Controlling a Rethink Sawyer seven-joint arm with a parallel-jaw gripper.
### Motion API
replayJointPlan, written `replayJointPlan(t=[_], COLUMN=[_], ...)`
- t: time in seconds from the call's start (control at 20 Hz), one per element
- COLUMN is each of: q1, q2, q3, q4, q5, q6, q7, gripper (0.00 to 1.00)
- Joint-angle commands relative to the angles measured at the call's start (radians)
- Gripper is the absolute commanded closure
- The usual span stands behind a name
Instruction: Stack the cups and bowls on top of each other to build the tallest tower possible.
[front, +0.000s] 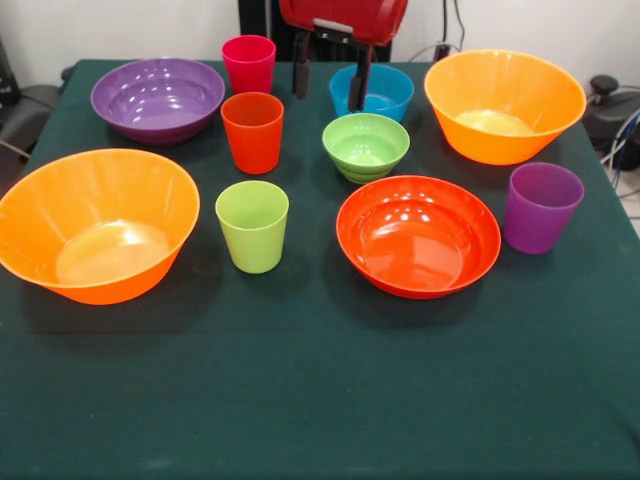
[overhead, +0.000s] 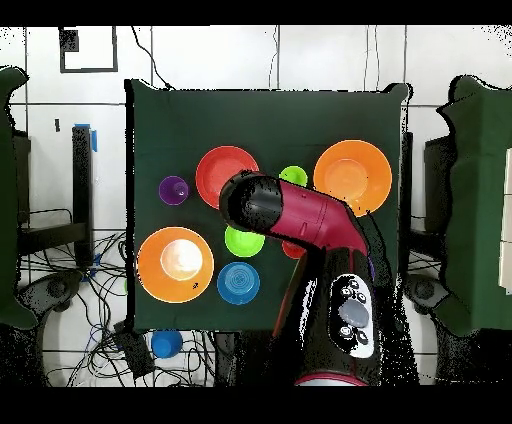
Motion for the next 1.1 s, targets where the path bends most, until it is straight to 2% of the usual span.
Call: replayJointPlan(t=[0.05, 0.85, 1.1], q1=[-0.012, 0.002, -0.018], q2=[0.001, 0.0, -0.015], q3=[0.044, 0.018, 0.024], q4=[0.09, 0.088, 0.102], q5=[-0.024, -0.031, -0.033], q6=[-0.057, -0.062, -0.055], q7=[0.117, 0.125, 0.104], gripper=[0.0, 0.0, 0.0])
